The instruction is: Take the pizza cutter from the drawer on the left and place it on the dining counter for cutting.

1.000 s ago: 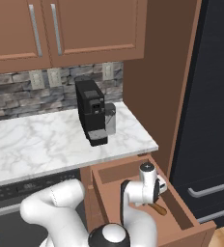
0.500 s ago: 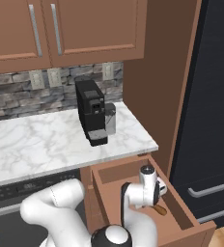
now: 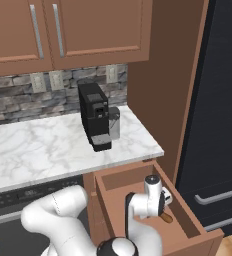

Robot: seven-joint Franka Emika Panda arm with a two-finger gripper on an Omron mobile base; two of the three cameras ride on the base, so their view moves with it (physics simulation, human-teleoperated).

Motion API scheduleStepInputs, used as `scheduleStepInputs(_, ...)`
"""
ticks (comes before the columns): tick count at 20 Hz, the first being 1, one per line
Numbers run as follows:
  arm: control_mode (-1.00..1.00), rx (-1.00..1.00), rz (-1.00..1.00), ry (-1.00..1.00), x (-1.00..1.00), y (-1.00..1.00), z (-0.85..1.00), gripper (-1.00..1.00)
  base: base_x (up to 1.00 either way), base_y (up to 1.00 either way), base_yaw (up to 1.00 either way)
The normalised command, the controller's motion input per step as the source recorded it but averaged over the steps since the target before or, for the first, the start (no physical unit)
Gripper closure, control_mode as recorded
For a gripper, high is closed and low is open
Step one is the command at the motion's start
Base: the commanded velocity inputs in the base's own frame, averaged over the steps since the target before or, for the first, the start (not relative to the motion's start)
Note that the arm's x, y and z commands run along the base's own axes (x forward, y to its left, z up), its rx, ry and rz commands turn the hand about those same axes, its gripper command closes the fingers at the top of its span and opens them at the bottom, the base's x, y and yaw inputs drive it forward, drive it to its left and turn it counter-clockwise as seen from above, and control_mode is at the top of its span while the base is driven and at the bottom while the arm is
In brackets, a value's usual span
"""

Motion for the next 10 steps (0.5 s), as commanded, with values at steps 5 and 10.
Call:
scheduleStepInputs(5, -1.00, 0.00, 0.00, 0.00, 0.01, -0.08, -0.14, -1.00, 0.00, 0.00, 0.00)
scheduleStepInputs(10, -1.00, 0.00, 0.00, 0.00, 0.00, -0.05, -0.11, -1.00, 0.00, 0.00, 0.00)
